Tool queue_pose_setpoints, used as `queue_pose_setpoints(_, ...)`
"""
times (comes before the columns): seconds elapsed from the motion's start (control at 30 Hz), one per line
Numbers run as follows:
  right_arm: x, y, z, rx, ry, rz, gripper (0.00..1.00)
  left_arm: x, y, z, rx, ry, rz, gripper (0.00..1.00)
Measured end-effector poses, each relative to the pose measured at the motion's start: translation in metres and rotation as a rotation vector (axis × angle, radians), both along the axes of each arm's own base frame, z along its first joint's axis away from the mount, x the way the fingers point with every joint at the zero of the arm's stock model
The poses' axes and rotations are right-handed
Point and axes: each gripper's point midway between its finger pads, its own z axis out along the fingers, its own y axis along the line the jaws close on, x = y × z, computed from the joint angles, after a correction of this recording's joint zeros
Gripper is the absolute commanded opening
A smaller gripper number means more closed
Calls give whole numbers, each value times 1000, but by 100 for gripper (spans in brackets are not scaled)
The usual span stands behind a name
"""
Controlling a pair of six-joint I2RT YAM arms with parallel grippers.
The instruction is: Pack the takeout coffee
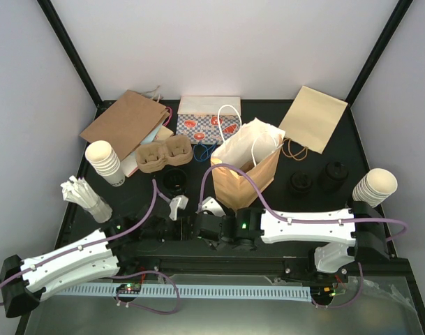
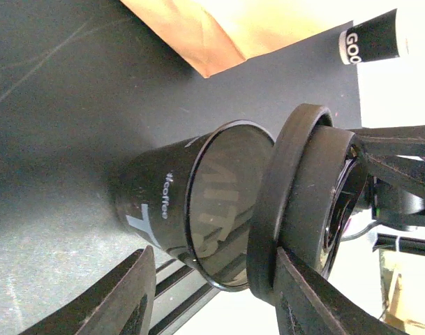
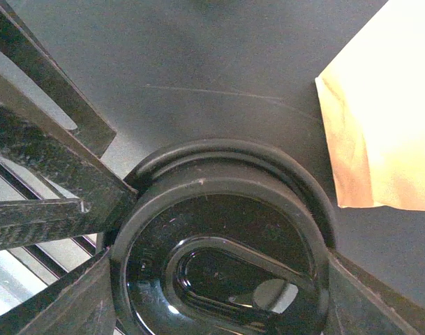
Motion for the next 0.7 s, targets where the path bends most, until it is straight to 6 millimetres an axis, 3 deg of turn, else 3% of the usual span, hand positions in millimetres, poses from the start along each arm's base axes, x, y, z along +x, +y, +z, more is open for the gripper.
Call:
queue_pose_setpoints(0.17, 0, -2, 7, -14, 0, 5, 67, 0, -2, 3, -15, -5, -5, 48)
queue_pose_setpoints(0.7, -5, 6, -1, 0, 34, 19, 67, 1, 6, 7, -19, -20, 26, 47)
